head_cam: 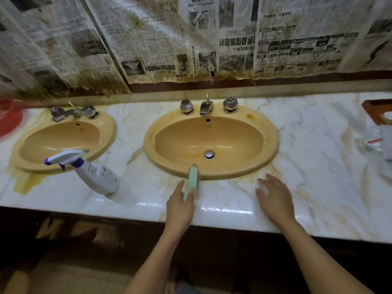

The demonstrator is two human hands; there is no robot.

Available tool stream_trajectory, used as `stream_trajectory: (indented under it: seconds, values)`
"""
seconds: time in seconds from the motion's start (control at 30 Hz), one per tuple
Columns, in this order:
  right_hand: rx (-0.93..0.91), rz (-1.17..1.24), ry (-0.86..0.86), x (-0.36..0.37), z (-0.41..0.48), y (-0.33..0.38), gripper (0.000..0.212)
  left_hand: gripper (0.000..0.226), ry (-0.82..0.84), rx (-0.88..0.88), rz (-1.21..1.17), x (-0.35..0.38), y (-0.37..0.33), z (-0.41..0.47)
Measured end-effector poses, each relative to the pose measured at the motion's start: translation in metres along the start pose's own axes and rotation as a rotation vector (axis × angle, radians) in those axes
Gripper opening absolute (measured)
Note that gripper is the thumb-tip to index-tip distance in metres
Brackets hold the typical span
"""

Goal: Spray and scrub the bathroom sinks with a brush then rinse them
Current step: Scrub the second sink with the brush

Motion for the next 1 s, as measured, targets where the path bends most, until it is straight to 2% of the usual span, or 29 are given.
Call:
stream_trajectory:
  seconds: [0.1, 0.17, 0.4, 0.53, 0.63, 0.77, 0.87, 1.0]
  values:
    - [0.112, 0.401, 0.132, 0.009, -0.028, 0.047, 0.027, 0.072, 0.081, 0.149, 0.057, 0.005, -0.033, 0.001]
    - [0.144, 0.566, 0.214, 0.019, -0.042, 0.083, 0.025, 0.083, 0.139, 0.246, 0.075, 0.009, -0.052, 0.003]
    - [0.201, 0.858, 0.301, 0.053, -0.052, 0.159, 0.031, 0.100, 0.348, 0.367, 0.140, 0.010, -0.070, 0.024]
    - [0.352, 0.955, 0.279, 0.073, -0.054, 0.176, 0.024, 0.111, 0.484, 0.390, 0.168, -0.003, -0.051, 0.046]
    - [0.451, 0.931, 0.169, 0.081, -0.054, 0.174, 0.023, 0.109, 0.595, 0.435, 0.265, -0.024, -0.029, 0.064]
    - [0.452, 0.810, 0.022, 0.076, -0.066, 0.154, 0.020, 0.086, 0.434, 0.637, 0.538, -0.080, -0.004, 0.118]
    - [0.357, 0.450, -0.087, 0.062, -0.077, 0.132, 0.017, 0.083, 0.379, 0.758, 0.748, -0.094, 0.006, 0.164]
    - [0.167, -0.039, -0.056, 0.061, -0.071, 0.121, 0.018, 0.079, 0.495, 0.753, 0.909, -0.071, 0.016, 0.202]
Point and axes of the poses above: each hand's wrist, its own z-axis towards the middle knuckle, its own x-axis out of the palm, y = z × x, the point moved 9 cm from there along z, towards the middle knuckle, and after that the axes turned 6 degrees about x, right-handed, at the moved point
